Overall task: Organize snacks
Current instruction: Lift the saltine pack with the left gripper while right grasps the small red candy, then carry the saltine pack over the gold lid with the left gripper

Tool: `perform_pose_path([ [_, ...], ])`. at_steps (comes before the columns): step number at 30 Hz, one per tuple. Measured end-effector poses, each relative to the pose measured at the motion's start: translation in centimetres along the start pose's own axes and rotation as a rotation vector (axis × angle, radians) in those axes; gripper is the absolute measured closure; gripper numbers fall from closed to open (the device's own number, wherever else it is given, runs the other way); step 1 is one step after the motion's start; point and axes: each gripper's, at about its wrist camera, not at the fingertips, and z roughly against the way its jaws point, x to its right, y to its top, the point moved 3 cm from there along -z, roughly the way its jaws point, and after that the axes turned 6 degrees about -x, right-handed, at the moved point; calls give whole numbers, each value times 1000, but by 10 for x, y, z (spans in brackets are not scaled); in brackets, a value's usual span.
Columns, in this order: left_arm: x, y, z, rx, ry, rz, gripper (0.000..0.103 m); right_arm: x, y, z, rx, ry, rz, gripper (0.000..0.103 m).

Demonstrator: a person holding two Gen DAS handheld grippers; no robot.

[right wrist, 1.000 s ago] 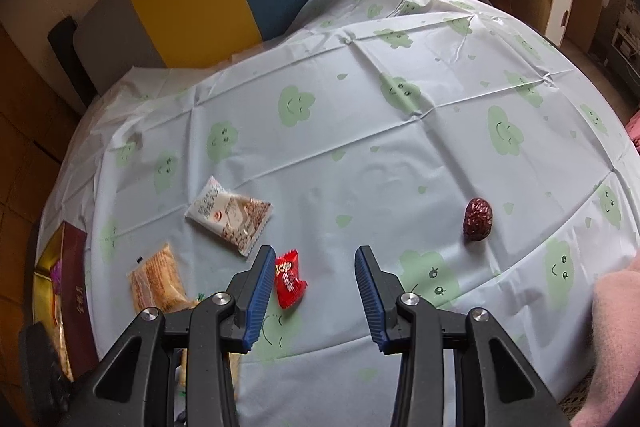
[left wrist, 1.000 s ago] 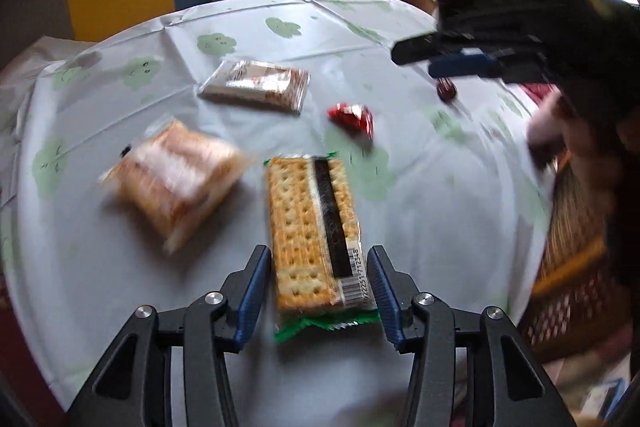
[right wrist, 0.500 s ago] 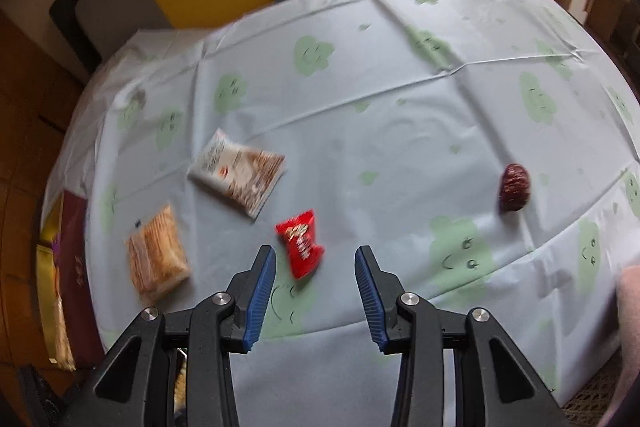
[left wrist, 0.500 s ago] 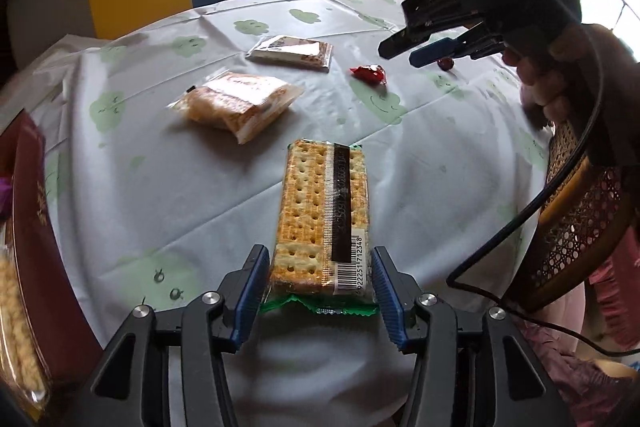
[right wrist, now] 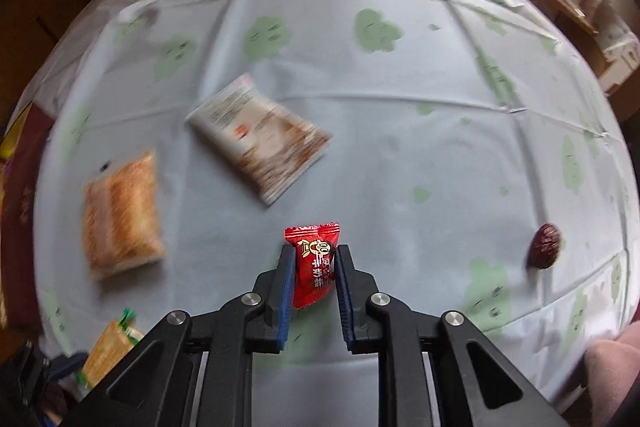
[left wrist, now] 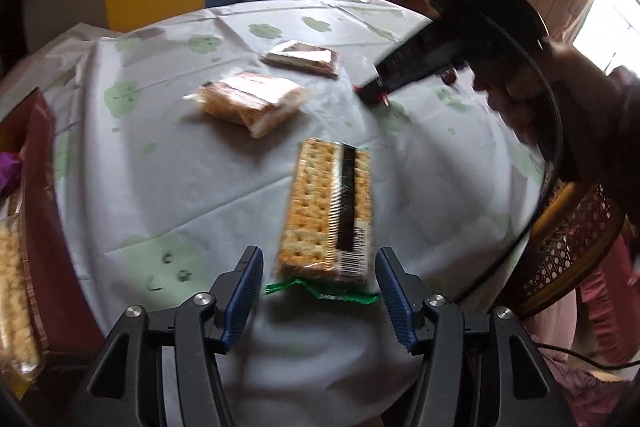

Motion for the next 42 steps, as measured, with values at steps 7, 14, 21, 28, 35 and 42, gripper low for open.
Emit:
perform_pose_path([
  [7,-1,4,10,25,36,-46,43,-10,-5,-3,-21,2,34,83],
  [14,16,24,-10,-7,83,-168,37,-7,-8,-6,-14,-14,55,83],
  [21,17,32,-32,-17,87,-138,56,-15,-10,-6,-6,-49,95,83],
  [28,6,21,-10,52,146,-8,56,-30,-15,-7,11,-100,151,83],
  [35,-16,19,30,125,237,109,56,-43,-22,-8,23,-131,182,83],
  [42,-41,17,79,226,301,213,56,-57,-31,-7,56,-194,255,83],
])
